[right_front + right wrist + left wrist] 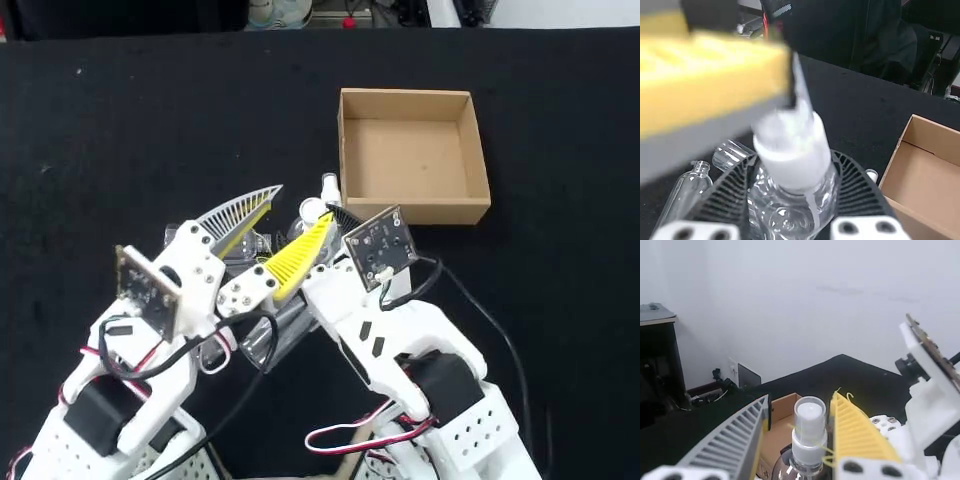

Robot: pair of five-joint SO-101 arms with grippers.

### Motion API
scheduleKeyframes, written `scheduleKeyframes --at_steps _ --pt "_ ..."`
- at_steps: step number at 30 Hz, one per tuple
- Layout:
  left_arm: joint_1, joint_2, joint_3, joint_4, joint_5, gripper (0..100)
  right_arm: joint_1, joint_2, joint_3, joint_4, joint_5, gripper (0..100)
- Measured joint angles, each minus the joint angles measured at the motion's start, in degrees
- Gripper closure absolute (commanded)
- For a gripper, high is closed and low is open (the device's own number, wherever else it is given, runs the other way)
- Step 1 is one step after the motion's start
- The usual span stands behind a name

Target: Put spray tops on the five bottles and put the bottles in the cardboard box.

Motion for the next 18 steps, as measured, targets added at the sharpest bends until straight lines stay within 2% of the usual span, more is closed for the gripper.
scheduleKeyframes --at_steps 8,18 --pt "0.4 8.3 -0.9 -0.1 0.0 81 0.0 0.0 0.0 0.0 0.0 91.3" --pt "-1.1 9.2 -1.3 -0.3 0.2 81 0.0 0.0 0.0 0.0 0.1 91.3"
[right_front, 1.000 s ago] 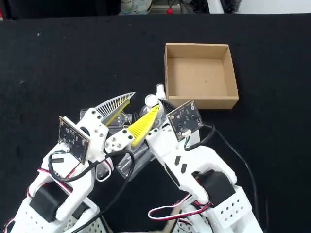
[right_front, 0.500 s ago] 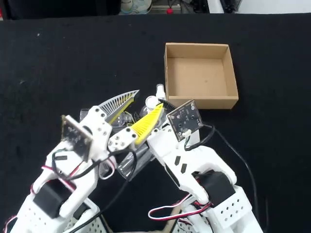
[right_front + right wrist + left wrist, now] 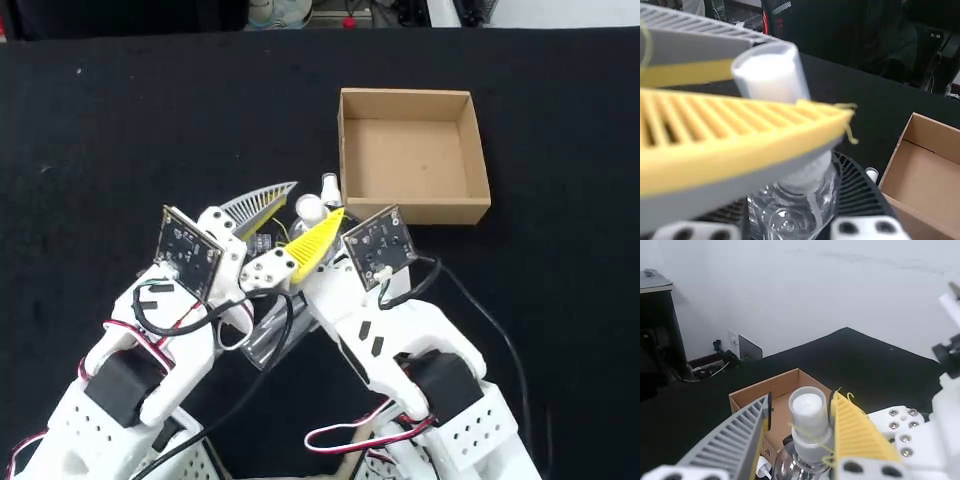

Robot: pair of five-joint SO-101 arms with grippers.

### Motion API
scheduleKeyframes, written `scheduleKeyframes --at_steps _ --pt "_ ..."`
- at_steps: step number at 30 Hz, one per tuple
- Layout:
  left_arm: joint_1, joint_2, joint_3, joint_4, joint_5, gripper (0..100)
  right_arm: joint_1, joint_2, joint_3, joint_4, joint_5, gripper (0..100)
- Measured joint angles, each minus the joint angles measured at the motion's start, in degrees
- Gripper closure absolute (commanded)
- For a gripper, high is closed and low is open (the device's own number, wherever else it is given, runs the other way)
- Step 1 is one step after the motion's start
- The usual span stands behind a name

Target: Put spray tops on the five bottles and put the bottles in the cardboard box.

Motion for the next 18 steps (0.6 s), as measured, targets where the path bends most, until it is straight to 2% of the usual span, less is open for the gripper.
scheduleKeyframes --at_steps 18 --pt "-2.9 0.2 0.0 0.0 0.0 81 -0.1 0.1 0.9 0.0 0.1 91.3"
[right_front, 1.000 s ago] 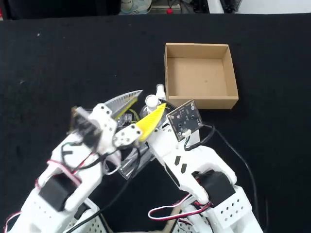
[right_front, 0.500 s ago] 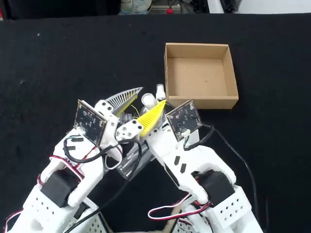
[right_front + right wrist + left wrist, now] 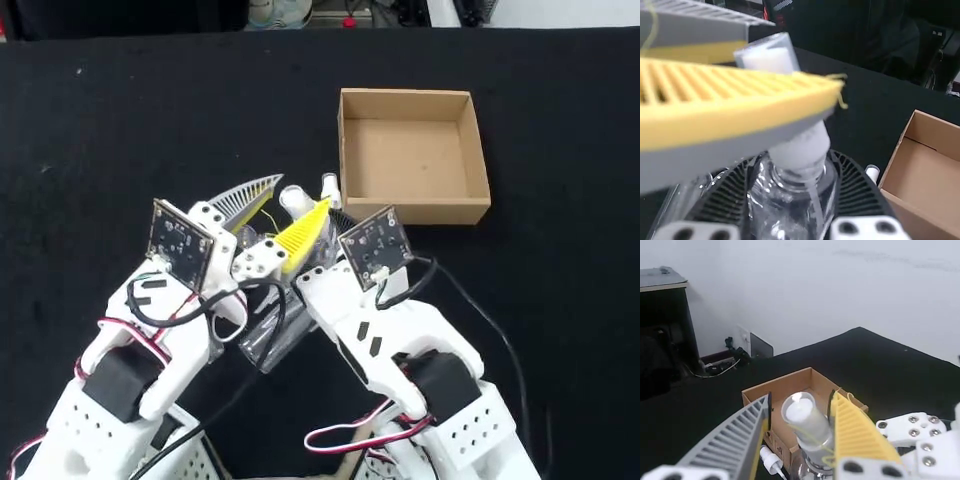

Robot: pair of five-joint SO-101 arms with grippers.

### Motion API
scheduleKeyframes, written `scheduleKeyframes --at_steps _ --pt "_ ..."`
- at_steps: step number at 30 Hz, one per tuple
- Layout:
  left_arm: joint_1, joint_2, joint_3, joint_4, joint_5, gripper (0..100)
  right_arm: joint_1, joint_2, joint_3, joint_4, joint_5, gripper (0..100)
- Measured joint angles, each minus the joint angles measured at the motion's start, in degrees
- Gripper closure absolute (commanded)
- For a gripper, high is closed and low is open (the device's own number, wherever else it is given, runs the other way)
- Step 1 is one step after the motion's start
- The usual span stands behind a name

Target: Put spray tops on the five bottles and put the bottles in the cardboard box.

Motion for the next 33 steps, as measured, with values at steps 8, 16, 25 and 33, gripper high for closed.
scheduleKeyframes --at_steps 8,16,25,33 --pt "-1.0 0.0 0.0 0.0 0.0 81 0.0 0.0 0.0 0.0 0.0 91.3" --pt "0.5 0.0 -4.0 0.1 -0.2 81 0.1 0.0 0.0 0.0 -0.1 91.3" --pt "0.6 -0.1 -12.4 0.4 -0.2 81 1.2 0.0 0.0 0.0 -0.1 91.3" --pt "-21.2 -11.8 -7.2 13.9 -0.2 81 13.9 -0.1 -3.3 -2.0 -0.1 91.3"
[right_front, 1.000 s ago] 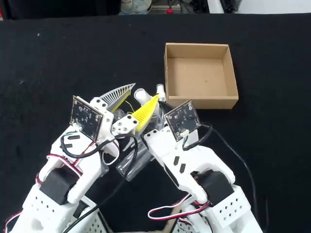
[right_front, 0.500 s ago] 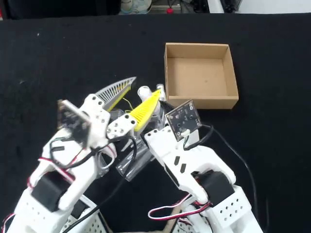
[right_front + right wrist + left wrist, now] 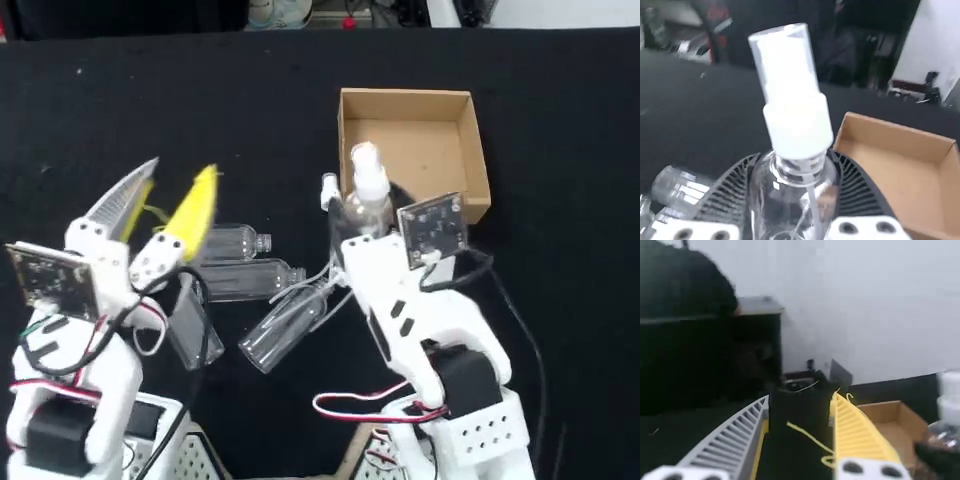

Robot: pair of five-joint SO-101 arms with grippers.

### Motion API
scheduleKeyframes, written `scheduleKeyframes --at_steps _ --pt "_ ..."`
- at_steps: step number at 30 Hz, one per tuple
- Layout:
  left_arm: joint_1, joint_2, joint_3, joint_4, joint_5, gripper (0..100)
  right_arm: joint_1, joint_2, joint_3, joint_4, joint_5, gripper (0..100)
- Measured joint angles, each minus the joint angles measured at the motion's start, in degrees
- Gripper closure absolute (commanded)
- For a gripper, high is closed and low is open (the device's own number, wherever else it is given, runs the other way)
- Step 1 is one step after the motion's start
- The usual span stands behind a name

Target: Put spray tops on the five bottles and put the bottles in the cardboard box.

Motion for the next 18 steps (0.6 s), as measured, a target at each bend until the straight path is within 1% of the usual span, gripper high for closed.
scheduleKeyframes --at_steps 3,6,8,13,16,18 --pt "-6.2 -6.7 9.1 1.8 0.0 81 3.1 0.0 0.0 -5.6 1.4 91.3" --pt "-9.3 -14.6 19.5 2.1 0.0 81 5.9 0.4 0.0 -12.7 2.1 91.3" --pt "-9.8 -16.8 24.9 2.2 0.0 81 7.6 3.3 -0.1 -16.7 2.2 91.3" --pt "-9.9 -15.2 32.7 2.2 0.6 81 11.8 18.5 -1.7 -26.3 2.2 91.3" --pt "-9.8 -16.6 35.5 2.2 3.3 81 12.9 30.0 -6.0 -32.7 2.2 91.3" --pt "-8.6 -17.1 37.5 2.2 5.7 81 13.1 38.4 -9.2 -38.2 2.2 91.3"
